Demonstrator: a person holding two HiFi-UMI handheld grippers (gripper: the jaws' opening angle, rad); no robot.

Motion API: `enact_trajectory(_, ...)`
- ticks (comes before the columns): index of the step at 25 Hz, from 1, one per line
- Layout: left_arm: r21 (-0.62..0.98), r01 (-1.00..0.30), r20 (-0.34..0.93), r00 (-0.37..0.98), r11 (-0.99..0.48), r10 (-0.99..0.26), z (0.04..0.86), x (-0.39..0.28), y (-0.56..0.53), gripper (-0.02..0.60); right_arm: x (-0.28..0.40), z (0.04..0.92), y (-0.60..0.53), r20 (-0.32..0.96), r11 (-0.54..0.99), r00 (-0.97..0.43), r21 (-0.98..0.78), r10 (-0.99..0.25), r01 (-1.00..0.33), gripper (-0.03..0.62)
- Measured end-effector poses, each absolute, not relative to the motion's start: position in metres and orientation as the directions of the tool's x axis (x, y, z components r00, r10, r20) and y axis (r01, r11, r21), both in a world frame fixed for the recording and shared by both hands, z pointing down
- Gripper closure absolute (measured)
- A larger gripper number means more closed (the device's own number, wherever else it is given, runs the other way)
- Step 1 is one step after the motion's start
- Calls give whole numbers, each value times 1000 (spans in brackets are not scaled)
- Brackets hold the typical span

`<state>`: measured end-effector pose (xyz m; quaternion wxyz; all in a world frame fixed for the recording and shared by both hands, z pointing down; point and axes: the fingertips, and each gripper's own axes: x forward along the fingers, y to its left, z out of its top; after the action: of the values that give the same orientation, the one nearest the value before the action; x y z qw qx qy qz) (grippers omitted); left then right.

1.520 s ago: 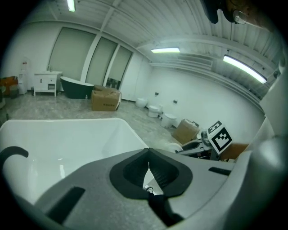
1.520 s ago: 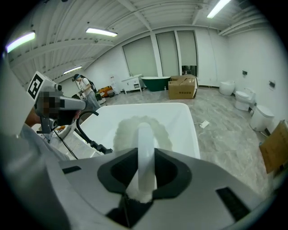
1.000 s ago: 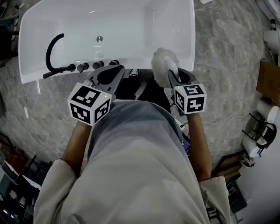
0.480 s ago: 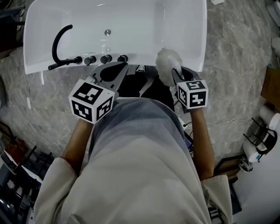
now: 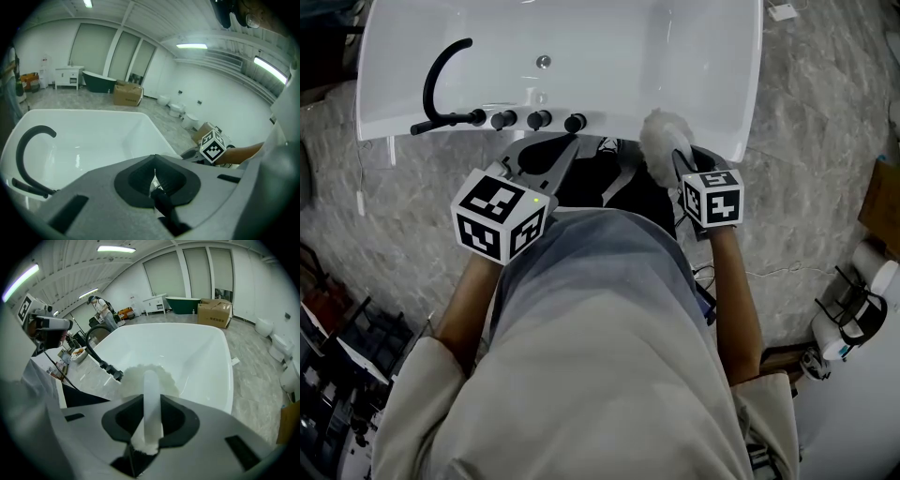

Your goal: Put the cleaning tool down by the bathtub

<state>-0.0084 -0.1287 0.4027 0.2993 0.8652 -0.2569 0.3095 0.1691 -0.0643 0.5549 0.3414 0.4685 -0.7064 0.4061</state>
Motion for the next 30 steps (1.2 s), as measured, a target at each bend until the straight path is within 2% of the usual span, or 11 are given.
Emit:
enact_trajectory(15,270,-649,731,619,-711,-287,409,-23,-123,577,156,582,-63,881,277,-364,-284,-303,-918,508)
enact_trajectory(22,313,-658,726,630,-685,-275,412,-25,-123,577,150,595,-72,890,309,-364,-276,-275,-910,508)
enact_trajectory(30,347,-679,724,633,-647,-276,415,-30,-125,577,147,615,-77,919,439,-321,-197,-228,-877,508)
